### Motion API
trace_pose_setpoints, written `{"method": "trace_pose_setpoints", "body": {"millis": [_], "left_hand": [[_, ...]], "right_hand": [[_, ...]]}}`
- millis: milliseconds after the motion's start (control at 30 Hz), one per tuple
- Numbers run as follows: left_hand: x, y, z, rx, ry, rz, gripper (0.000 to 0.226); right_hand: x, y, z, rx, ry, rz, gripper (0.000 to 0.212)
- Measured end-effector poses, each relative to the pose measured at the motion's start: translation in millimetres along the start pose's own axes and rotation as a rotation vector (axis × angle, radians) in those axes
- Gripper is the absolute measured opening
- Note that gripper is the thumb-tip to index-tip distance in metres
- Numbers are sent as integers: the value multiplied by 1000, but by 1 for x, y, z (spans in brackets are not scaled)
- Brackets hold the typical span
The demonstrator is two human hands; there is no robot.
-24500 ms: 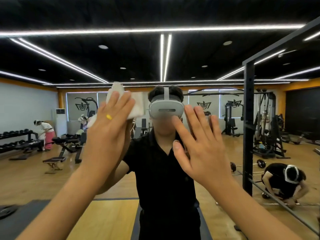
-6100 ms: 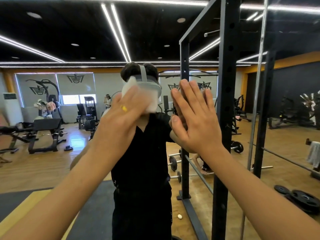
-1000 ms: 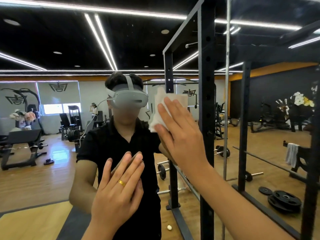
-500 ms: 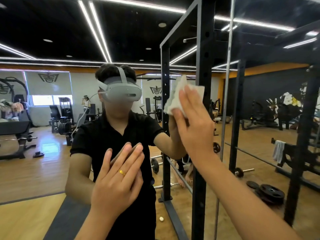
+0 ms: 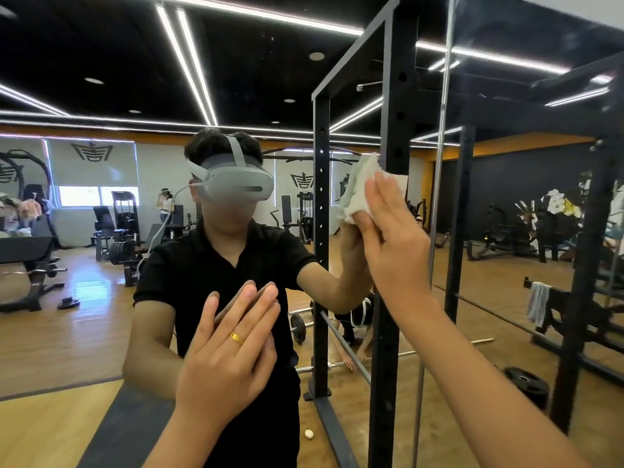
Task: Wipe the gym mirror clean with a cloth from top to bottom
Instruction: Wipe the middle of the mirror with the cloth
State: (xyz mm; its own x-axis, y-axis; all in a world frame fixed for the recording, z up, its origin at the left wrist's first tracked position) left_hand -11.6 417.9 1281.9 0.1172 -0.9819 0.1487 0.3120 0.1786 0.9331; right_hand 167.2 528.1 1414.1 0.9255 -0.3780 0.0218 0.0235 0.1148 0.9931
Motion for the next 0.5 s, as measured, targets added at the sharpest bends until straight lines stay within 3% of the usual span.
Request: {"method": "trace_pose_setpoints", "body": {"millis": [100,267,333,400,500], "left_hand": [[0,-1,1,16,-16,-2,43],[-2,-1,1,11,4,7,42],[-1,-1,0,7,13,-2,42],[-1,0,0,7,10,-6,41],[-2,0,2,15,-3,6,42]], "right_hand": [[15,43,-24,-60,-65,23,47],[20,64,-24,-265,50,-197,48],[-7,45,18,-142,96,-176,48],[-44,29,66,94,96,-32,48],[-60,27,82,309,-66,105,51]]}}
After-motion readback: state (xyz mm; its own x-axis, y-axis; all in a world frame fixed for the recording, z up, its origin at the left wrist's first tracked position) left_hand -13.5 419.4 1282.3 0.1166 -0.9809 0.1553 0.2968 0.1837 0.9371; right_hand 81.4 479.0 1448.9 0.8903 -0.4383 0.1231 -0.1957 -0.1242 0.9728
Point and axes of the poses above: each hand's wrist, its own y-axis towards the middle knuckle, its own x-axis out of the back of the hand, z = x × y, the point moved 9 cm from there along y, towards the middle knuckle, and after that the axes turned 1 degree about y, right-handed, at the moved point
